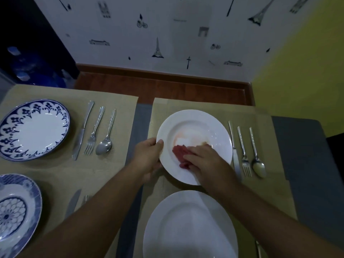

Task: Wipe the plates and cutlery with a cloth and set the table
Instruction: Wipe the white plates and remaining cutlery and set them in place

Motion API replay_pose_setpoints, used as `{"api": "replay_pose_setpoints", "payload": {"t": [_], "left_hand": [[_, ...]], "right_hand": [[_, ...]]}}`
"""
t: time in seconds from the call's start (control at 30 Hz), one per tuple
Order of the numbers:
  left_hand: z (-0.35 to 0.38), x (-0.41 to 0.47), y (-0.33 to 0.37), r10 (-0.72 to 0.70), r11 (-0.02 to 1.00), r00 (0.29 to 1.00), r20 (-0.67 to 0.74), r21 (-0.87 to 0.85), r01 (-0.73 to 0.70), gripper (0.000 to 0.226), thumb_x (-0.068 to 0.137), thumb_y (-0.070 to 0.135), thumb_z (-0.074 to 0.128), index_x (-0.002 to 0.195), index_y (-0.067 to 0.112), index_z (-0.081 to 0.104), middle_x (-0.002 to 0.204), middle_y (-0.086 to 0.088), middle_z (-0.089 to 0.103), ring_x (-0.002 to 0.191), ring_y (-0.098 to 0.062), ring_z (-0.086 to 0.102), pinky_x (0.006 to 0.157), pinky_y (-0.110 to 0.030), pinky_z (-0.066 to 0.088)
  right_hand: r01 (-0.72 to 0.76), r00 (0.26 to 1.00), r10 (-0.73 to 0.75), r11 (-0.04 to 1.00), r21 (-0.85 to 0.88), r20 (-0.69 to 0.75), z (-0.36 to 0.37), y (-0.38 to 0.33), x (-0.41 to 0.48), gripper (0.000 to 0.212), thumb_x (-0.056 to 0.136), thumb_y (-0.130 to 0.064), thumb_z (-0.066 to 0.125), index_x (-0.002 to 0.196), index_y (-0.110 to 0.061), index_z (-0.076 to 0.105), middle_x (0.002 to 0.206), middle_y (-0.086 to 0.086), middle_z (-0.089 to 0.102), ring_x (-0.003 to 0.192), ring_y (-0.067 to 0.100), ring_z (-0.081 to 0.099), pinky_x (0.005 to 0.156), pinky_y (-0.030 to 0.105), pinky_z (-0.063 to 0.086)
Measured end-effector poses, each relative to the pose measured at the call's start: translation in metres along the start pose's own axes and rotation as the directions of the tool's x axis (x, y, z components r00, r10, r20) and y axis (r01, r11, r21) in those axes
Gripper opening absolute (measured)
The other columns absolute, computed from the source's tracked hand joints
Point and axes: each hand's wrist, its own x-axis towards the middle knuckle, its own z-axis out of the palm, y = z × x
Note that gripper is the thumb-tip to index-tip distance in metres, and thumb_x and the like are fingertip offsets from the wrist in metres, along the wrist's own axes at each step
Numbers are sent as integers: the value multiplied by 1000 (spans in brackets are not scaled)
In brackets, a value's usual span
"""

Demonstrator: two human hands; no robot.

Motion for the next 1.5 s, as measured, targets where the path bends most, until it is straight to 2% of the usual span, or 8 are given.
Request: {"api": "replay_pose_setpoints", "payload": {"t": [0.27,0.53,0.7,0.93,1.1,1.23,1.4,1.5], "left_hand": [[18,-67,-17,32,997,995,99,-72,-25,22,104,18,51,109,14,73,97,-8,78,75,-18,76,58,-31,59],[31,-108,-15,120,992,992,48,-56,-117,27,105,21,51,105,11,76,97,-13,77,80,-24,75,63,-33,59],[45,-138,-33,128,992,991,33,-4,-128,27,104,22,51,104,16,77,96,-10,78,78,-21,74,60,-31,58],[49,-169,-46,155,980,983,-102,-109,-166,24,103,20,53,105,15,76,92,-4,77,75,-18,70,58,-29,56],[47,-178,-52,168,979,982,-86,-100,-177,24,103,21,53,105,11,75,93,-7,76,76,-20,70,59,-29,56],[31,-178,-50,167,978,985,-52,-117,-172,25,102,17,53,95,16,77,92,-8,77,79,-26,70,64,-39,61],[0,-174,-44,219,975,974,-55,-18,-220,24,101,19,53,97,19,77,91,-8,77,82,-26,71,59,-35,60],[-15,-170,-43,225,974,974,-36,1,-225,23,101,21,53,103,18,76,93,-7,77,84,-25,72,56,-30,56]], "right_hand": [[-208,942,239,966,151,-233,-29,0,-16,37,92,-23,55,128,-22,62,122,-5,66,112,20,57,99,36,45],[98,995,-96,994,47,-39,-46,-35,-78,34,90,-24,65,124,-23,66,126,-8,64,115,18,53,104,40,43],[227,973,-229,972,-56,-28,-62,-24,-96,26,86,-27,69,111,-23,71,113,-6,69,103,18,57,84,34,54],[-58,986,51,998,-36,-161,-95,-4,-88,18,92,-34,60,101,-22,69,105,-6,67,97,14,49,86,37,51],[76,995,-73,996,44,-62,-85,-24,-127,7,90,-29,62,93,-26,67,94,-11,66,90,12,46,77,37,49],[21,983,-14,999,34,-183,-89,-34,-115,23,95,-31,56,114,-27,70,122,-8,65,107,16,49,97,37,45],[-137,963,141,990,-34,230,-97,-58,-117,61,95,-31,57,150,-21,32,161,-1,14,142,22,20,114,29,23],[-50,953,-61,934,354,297,-83,-71,-123,46,103,-23,41,149,-21,33,152,10,37,130,15,45,106,20,38]]}}
